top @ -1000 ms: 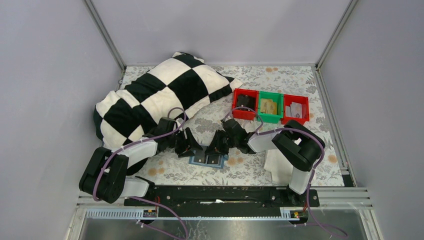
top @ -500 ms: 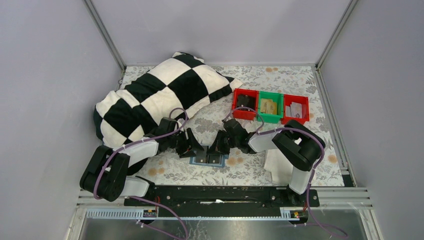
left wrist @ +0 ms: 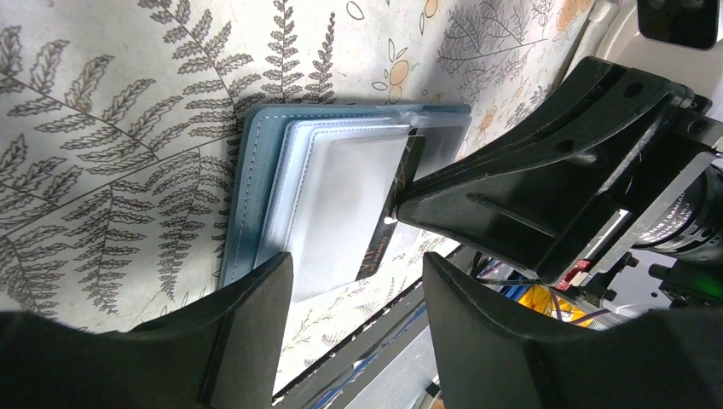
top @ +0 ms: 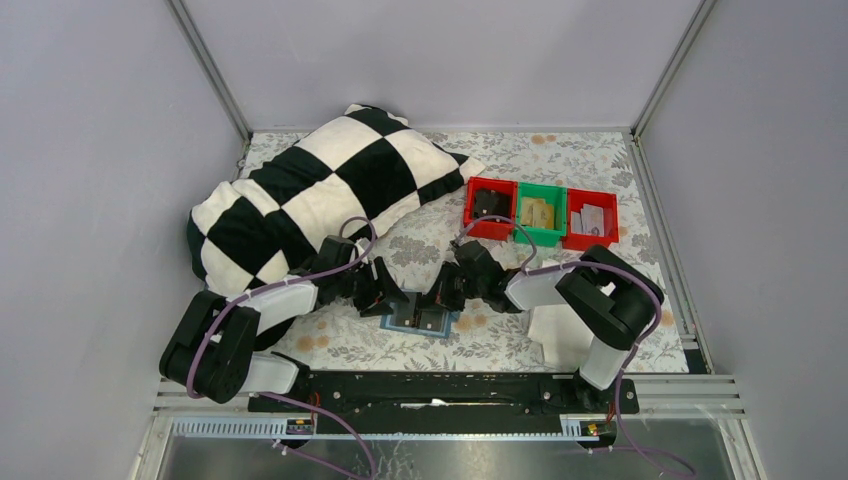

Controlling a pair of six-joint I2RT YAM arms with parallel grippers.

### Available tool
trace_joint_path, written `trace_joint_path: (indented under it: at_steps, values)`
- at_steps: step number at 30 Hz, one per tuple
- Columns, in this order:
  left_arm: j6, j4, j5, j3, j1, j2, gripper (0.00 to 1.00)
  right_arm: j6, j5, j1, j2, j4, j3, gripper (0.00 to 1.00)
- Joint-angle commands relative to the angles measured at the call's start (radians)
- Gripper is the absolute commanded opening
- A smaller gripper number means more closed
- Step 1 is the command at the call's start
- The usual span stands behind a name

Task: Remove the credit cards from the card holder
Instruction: Remove the credit card from the card holder.

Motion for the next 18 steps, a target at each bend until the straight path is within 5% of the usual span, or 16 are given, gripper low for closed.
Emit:
trace_joint_path:
  at_steps: [1, 18]
  values:
    - [-0.005, 0.019, -0.029, -0.021, -0.003, -0.014, 0.62, -0.004, 0.034, -0.010, -0.048, -0.017, -0.014, 0.00]
    - [-0.008, 0.005, -0.042, -0.016, -0.002, -0.040, 0.62, -0.137, 0.013, -0.081, -0.218, -0.142, -0.077, 0.00]
